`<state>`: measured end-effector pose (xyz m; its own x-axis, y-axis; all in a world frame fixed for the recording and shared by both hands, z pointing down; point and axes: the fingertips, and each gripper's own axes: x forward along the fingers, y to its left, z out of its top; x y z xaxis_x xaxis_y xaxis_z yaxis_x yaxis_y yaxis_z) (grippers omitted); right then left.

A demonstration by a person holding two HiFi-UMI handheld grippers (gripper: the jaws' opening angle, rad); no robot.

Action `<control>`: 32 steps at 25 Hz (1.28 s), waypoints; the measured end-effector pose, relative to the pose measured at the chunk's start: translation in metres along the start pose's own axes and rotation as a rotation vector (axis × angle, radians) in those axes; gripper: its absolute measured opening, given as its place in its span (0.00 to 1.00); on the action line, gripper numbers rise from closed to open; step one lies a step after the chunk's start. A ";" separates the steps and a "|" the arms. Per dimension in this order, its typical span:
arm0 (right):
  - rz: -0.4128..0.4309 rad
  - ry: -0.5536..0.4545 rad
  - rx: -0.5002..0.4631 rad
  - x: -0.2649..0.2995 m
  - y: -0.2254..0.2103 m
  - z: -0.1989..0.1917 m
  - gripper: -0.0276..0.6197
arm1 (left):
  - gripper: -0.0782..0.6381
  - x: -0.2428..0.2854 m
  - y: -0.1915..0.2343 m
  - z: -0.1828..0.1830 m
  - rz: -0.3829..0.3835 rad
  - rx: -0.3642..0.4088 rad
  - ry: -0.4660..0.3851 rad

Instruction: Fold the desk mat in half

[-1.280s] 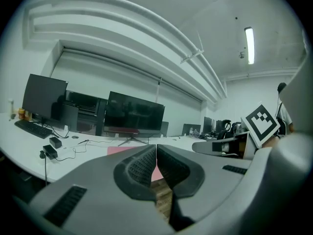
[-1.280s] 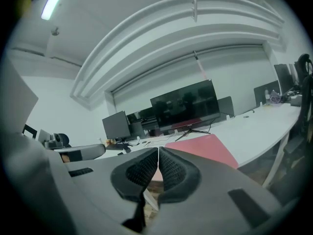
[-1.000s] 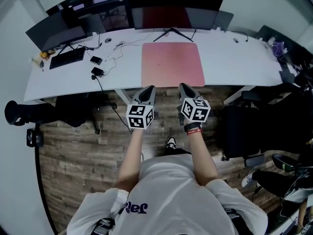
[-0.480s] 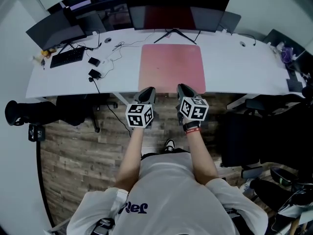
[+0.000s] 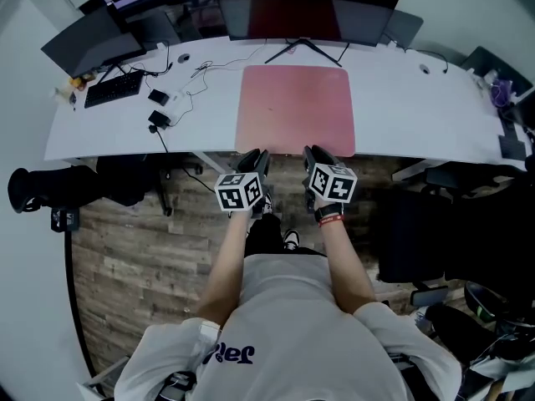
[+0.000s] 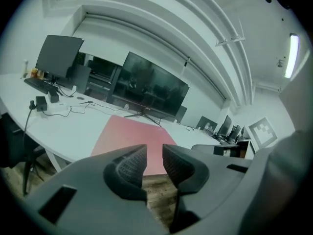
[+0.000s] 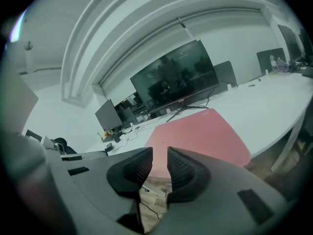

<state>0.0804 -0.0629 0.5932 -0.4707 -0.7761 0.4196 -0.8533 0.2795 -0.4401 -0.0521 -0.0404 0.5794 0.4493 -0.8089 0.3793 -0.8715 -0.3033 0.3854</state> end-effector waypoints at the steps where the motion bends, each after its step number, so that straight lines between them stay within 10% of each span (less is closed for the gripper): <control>1: -0.002 0.013 0.006 0.004 -0.003 -0.005 0.18 | 0.25 0.004 0.002 -0.005 0.000 -0.011 0.011; 14: -0.147 0.140 0.186 0.047 -0.062 -0.066 0.32 | 0.42 0.054 0.038 -0.065 0.002 -0.195 0.164; 32: -0.103 0.043 0.721 0.091 -0.091 -0.105 0.32 | 0.44 0.103 0.083 -0.105 -0.034 -0.693 0.183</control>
<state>0.0919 -0.0996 0.7548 -0.4173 -0.7514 0.5112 -0.5405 -0.2470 -0.8042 -0.0579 -0.0958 0.7383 0.5525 -0.6887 0.4695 -0.5584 0.1124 0.8219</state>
